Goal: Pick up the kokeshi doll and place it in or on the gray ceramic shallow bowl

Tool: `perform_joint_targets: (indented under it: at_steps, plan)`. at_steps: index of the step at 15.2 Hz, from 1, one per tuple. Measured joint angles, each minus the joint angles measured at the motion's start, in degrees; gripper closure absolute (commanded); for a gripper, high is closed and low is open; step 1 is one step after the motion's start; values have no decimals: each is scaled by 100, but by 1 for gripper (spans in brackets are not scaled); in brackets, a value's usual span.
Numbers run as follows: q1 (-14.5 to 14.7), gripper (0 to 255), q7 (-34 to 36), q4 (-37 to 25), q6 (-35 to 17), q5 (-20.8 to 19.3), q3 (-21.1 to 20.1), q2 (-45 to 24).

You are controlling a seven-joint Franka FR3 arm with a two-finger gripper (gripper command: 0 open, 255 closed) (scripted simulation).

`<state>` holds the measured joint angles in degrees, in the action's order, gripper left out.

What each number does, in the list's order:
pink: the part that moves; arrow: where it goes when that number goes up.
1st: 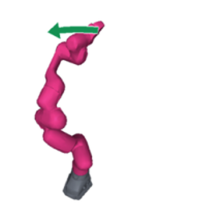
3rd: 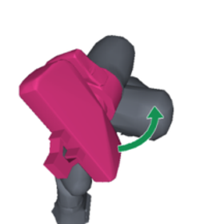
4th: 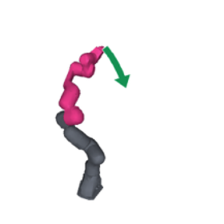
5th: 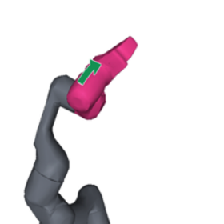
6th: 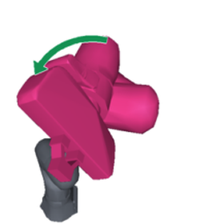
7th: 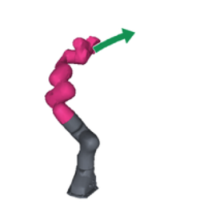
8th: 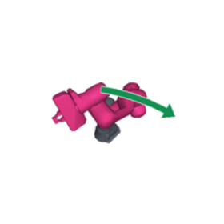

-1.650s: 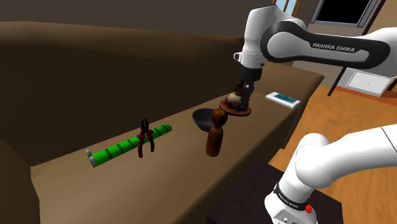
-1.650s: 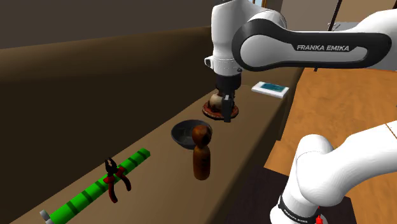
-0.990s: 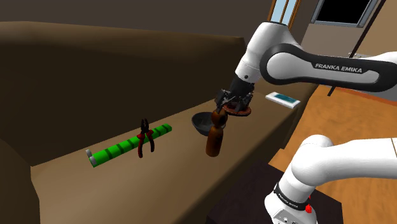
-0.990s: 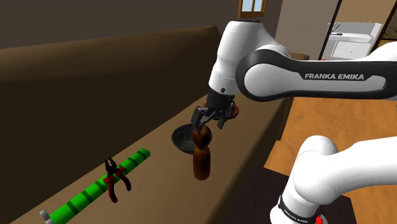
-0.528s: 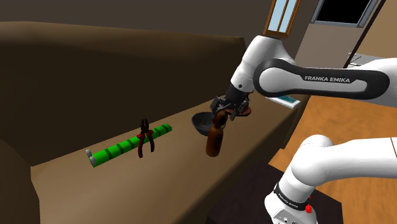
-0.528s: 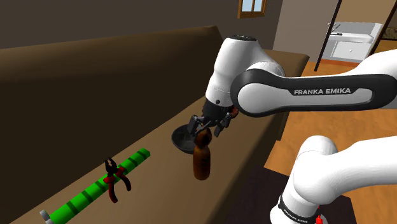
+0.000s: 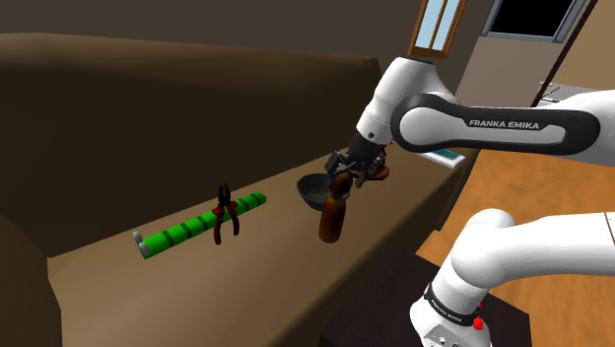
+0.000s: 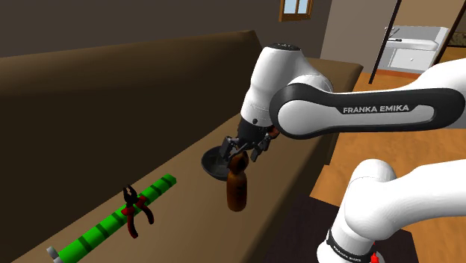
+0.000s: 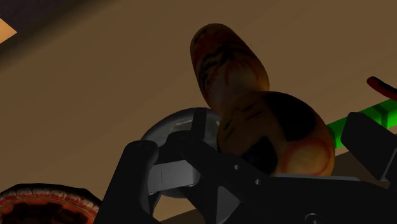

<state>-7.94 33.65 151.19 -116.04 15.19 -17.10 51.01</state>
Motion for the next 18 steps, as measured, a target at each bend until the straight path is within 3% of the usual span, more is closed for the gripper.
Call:
perform_joint_targets:
  at_steps: [10, 18]
  plan:
    - [-1, 255, 0, -1, 0, -2, 1, 0]
    - [-49, 255, 33, -504, 510, -103, 98, 4]
